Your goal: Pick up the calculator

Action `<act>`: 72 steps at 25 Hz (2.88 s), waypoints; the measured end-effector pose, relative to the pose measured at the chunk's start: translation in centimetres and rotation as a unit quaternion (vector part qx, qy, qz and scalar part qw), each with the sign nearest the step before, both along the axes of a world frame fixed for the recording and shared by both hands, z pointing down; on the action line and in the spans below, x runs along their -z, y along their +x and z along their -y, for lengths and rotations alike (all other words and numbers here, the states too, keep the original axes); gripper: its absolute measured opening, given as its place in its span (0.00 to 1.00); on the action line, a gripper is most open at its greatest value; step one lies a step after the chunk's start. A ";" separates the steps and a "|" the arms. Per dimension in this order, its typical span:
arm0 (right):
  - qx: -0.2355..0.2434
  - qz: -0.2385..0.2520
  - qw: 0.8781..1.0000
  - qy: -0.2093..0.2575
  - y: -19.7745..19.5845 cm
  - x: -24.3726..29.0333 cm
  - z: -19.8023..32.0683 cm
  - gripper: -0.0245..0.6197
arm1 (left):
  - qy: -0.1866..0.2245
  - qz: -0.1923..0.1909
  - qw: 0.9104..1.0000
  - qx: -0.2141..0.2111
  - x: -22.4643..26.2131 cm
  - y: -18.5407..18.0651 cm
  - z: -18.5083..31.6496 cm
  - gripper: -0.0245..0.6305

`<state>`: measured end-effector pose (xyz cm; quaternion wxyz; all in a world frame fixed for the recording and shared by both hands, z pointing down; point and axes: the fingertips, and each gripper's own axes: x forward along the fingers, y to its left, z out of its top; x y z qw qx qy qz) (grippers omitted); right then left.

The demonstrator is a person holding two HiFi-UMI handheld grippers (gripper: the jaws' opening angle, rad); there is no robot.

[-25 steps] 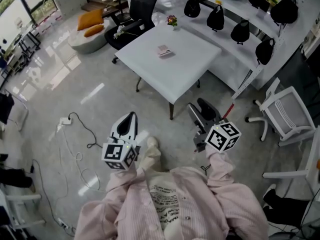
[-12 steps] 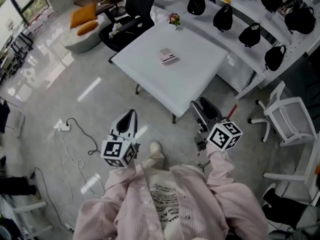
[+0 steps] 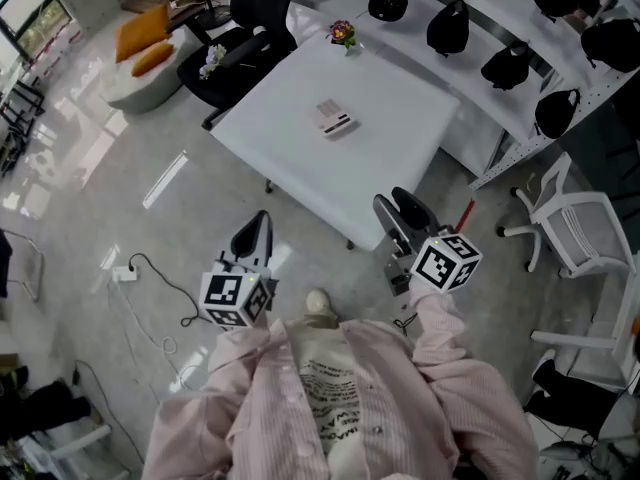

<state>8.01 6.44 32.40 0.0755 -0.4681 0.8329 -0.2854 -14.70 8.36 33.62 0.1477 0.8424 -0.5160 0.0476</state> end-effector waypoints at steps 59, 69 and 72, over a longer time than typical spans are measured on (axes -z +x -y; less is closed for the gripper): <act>-0.069 0.117 0.947 -0.292 -0.8 -23.7 29.1 0.35 | -0.228 0.002 0.971 -0.076 -19.4 4.4 31.2 0.04; -0.062 0.143 0.930 -0.332 -2.3 -26.9 30.2 0.35 | -0.247 0.001 0.966 -0.079 -21.8 5.4 32.4 0.04; -0.067 0.154 0.927 -0.335 -2.8 -27.2 30.9 0.35 | -0.249 0.000 0.965 -0.083 -22.1 5.7 32.8 0.04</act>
